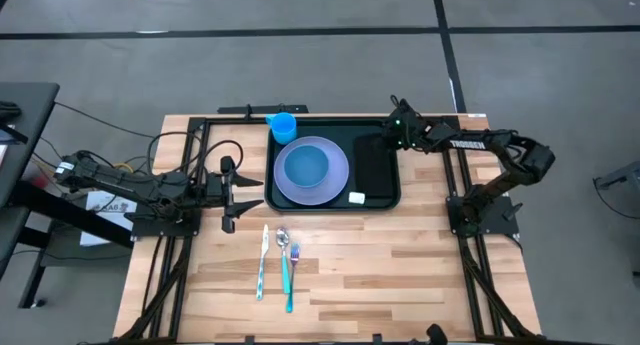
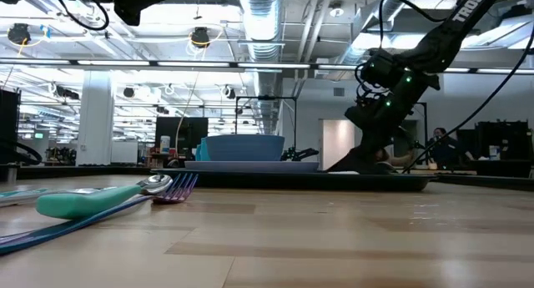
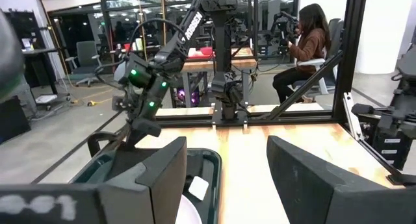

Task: Set up tray
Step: Put the black napkin beside of the purple plate on the tray, then put the blue fork on top of the black napkin on the black tray

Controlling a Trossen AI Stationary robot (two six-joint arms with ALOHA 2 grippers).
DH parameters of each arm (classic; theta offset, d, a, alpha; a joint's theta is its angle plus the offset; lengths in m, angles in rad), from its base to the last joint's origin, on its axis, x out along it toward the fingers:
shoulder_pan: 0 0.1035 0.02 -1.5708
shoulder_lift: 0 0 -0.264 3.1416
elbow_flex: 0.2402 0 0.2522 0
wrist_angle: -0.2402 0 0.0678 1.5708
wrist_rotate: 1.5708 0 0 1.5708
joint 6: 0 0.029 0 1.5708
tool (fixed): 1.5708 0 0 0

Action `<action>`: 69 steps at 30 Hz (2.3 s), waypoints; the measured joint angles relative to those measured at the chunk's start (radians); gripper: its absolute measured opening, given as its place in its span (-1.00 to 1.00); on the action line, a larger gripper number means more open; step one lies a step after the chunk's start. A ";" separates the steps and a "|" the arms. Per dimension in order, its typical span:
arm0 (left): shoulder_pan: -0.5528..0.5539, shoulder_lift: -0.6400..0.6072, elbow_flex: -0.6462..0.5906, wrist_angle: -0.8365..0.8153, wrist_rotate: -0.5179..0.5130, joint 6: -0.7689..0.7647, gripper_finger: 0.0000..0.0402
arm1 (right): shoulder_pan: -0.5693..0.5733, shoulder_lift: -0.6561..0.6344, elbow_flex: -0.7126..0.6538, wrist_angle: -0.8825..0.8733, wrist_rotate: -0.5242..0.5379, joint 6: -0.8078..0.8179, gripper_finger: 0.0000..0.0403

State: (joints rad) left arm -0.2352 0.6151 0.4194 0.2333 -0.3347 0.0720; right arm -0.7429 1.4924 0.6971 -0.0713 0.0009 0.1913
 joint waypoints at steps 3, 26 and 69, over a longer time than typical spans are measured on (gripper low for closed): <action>0.000 0.000 0.000 -0.001 0.000 -0.007 0.00 | -0.011 0.000 0.000 -0.008 0.000 0.003 -1.00; 0.000 0.000 0.000 -0.011 0.000 -0.029 0.00 | 0.041 -0.002 0.000 -0.030 0.000 -0.009 -0.92; 0.000 0.000 0.000 -0.115 0.019 -0.092 0.00 | 0.096 -0.002 0.000 -0.033 0.245 -0.062 0.36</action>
State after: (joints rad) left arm -0.2348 0.6155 0.4198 0.1183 -0.3152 -0.0204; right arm -0.6473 1.4902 0.6971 -0.1040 0.2458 0.1297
